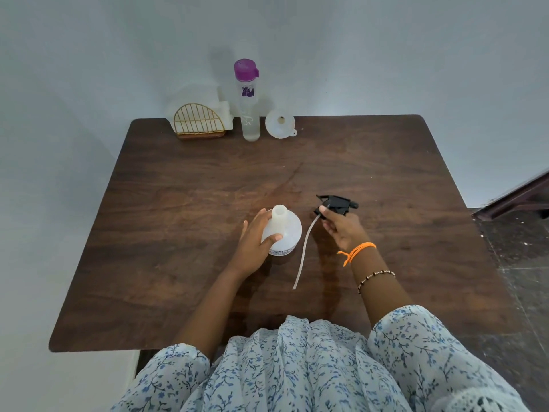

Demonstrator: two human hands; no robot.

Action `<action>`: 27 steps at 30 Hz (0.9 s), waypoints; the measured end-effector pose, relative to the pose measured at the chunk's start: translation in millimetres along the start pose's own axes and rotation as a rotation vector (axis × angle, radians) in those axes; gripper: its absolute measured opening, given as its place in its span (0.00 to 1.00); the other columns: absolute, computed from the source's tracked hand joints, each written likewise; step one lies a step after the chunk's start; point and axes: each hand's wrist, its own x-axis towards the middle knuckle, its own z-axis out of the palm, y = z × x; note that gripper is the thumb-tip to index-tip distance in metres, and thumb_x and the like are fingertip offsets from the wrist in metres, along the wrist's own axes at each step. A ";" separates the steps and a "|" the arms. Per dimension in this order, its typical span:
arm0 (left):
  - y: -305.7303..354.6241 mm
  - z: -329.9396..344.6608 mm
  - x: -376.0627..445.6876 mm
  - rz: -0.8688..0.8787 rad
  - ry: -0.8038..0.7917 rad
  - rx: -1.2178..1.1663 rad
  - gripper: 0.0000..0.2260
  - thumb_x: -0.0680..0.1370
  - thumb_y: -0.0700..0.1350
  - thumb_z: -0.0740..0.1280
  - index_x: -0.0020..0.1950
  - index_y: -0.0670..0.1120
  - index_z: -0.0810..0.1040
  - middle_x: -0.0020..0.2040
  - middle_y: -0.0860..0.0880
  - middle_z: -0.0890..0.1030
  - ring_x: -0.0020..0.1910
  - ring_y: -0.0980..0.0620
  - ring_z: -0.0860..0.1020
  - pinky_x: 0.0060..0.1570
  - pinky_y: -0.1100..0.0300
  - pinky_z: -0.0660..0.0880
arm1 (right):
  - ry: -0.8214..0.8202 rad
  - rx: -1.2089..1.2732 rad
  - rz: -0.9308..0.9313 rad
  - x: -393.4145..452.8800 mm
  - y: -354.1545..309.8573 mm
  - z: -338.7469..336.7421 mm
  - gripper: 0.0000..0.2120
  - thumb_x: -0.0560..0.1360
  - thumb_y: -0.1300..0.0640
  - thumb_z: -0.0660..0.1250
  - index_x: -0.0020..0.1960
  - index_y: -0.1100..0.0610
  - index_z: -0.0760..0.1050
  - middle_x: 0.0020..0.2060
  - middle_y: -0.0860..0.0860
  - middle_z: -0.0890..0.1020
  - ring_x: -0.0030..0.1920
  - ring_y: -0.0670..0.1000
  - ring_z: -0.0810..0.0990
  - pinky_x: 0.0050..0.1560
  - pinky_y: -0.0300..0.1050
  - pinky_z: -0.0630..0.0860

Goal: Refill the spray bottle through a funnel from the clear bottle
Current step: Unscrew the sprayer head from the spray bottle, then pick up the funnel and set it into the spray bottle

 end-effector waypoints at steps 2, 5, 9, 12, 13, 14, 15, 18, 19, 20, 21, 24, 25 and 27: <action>-1.2 -0.3 0.5 -0.002 -0.002 0.007 0.23 0.79 0.46 0.61 0.74 0.47 0.59 0.75 0.50 0.61 0.75 0.53 0.55 0.72 0.54 0.38 | 0.010 -0.038 0.022 4.6 9.5 -1.5 0.07 0.71 0.65 0.71 0.47 0.61 0.75 0.35 0.52 0.82 0.36 0.47 0.76 0.30 0.31 0.76; -2.1 -0.6 1.0 -0.009 -0.013 0.012 0.24 0.79 0.46 0.61 0.74 0.47 0.59 0.75 0.50 0.60 0.75 0.53 0.54 0.73 0.52 0.38 | 0.061 -0.148 -0.003 9.6 17.5 -0.2 0.16 0.68 0.65 0.73 0.54 0.63 0.75 0.47 0.58 0.80 0.39 0.50 0.79 0.34 0.35 0.76; -1.8 -0.3 0.9 -0.018 -0.011 0.008 0.23 0.80 0.47 0.61 0.74 0.48 0.59 0.75 0.50 0.60 0.75 0.53 0.55 0.73 0.51 0.39 | 0.168 -0.264 -0.069 11.6 20.8 4.9 0.24 0.64 0.63 0.77 0.54 0.62 0.69 0.50 0.58 0.79 0.41 0.52 0.79 0.42 0.46 0.80; -2.3 0.3 1.0 -0.028 -0.008 -0.014 0.23 0.79 0.46 0.61 0.74 0.48 0.59 0.75 0.50 0.59 0.75 0.53 0.55 0.73 0.53 0.39 | 0.224 -0.321 -0.126 10.7 21.9 7.9 0.28 0.63 0.62 0.78 0.56 0.61 0.66 0.53 0.57 0.76 0.47 0.55 0.79 0.51 0.52 0.80; -1.8 0.3 0.9 -0.033 -0.008 -0.022 0.23 0.79 0.46 0.61 0.73 0.48 0.59 0.75 0.50 0.59 0.75 0.53 0.55 0.73 0.53 0.39 | 0.246 -0.348 -0.151 10.8 22.2 8.0 0.29 0.63 0.61 0.78 0.57 0.61 0.65 0.54 0.57 0.76 0.50 0.55 0.78 0.54 0.52 0.79; -1.8 0.2 0.9 -0.040 -0.013 -0.028 0.23 0.79 0.46 0.61 0.73 0.48 0.60 0.75 0.50 0.59 0.75 0.53 0.55 0.73 0.53 0.39 | 0.263 -0.393 -0.175 9.3 21.2 8.3 0.31 0.63 0.60 0.78 0.58 0.61 0.65 0.55 0.57 0.75 0.52 0.55 0.77 0.55 0.51 0.77; -1.3 0.1 1.0 -0.044 -0.017 -0.031 0.23 0.79 0.46 0.62 0.73 0.48 0.60 0.76 0.50 0.59 0.75 0.53 0.55 0.73 0.54 0.39 | 0.274 -0.450 -0.194 7.8 20.2 8.3 0.32 0.63 0.59 0.78 0.59 0.61 0.64 0.55 0.56 0.75 0.54 0.55 0.76 0.55 0.48 0.76; -1.7 -0.2 1.5 -0.049 -0.023 -0.039 0.23 0.79 0.46 0.62 0.73 0.48 0.60 0.76 0.50 0.59 0.75 0.53 0.54 0.72 0.54 0.39 | 0.277 -0.606 -0.249 6.7 20.6 7.1 0.31 0.64 0.54 0.78 0.59 0.62 0.66 0.55 0.58 0.76 0.56 0.57 0.75 0.55 0.50 0.74; -2.2 -0.2 1.5 -0.047 -0.023 -0.039 0.23 0.79 0.46 0.62 0.73 0.49 0.60 0.76 0.50 0.59 0.75 0.54 0.54 0.72 0.54 0.39 | 0.274 -0.649 -0.265 6.9 21.8 6.8 0.30 0.64 0.52 0.77 0.57 0.62 0.66 0.55 0.58 0.76 0.56 0.58 0.75 0.56 0.53 0.74; -3.2 -0.4 1.8 -0.045 -0.025 -0.039 0.23 0.79 0.46 0.62 0.73 0.49 0.60 0.75 0.50 0.59 0.75 0.53 0.54 0.72 0.55 0.38 | 0.275 -0.688 -0.275 6.9 23.0 6.4 0.29 0.64 0.51 0.77 0.56 0.61 0.67 0.55 0.58 0.76 0.56 0.59 0.75 0.58 0.55 0.73; -3.7 -0.6 1.9 -0.049 -0.028 -0.037 0.23 0.79 0.46 0.62 0.73 0.49 0.60 0.75 0.51 0.59 0.75 0.53 0.54 0.72 0.55 0.38 | 0.281 -0.724 -0.275 6.8 23.9 6.1 0.28 0.64 0.49 0.77 0.55 0.61 0.68 0.55 0.58 0.76 0.57 0.59 0.74 0.58 0.56 0.72; -1.6 -1.1 0.5 -0.061 -0.040 -0.035 0.23 0.79 0.47 0.62 0.73 0.49 0.60 0.76 0.51 0.58 0.75 0.53 0.54 0.72 0.55 0.39 | 0.278 -0.760 -0.267 7.0 25.9 5.5 0.26 0.66 0.47 0.75 0.55 0.60 0.70 0.55 0.59 0.76 0.57 0.60 0.73 0.60 0.57 0.71; 0.5 -1.4 -0.2 -0.063 -0.041 -0.038 0.23 0.79 0.46 0.62 0.73 0.49 0.60 0.76 0.51 0.58 0.75 0.53 0.54 0.72 0.55 0.39 | 0.269 -0.748 -0.276 6.9 25.9 5.4 0.25 0.66 0.48 0.75 0.55 0.61 0.70 0.54 0.59 0.76 0.57 0.60 0.74 0.60 0.58 0.71; 1.7 -2.4 0.2 -0.077 -0.048 -0.079 0.24 0.78 0.45 0.63 0.73 0.48 0.61 0.75 0.51 0.59 0.75 0.53 0.54 0.74 0.54 0.42 | 0.266 -0.725 -0.281 6.3 25.1 5.3 0.24 0.67 0.49 0.74 0.54 0.61 0.70 0.54 0.59 0.76 0.56 0.60 0.74 0.59 0.58 0.71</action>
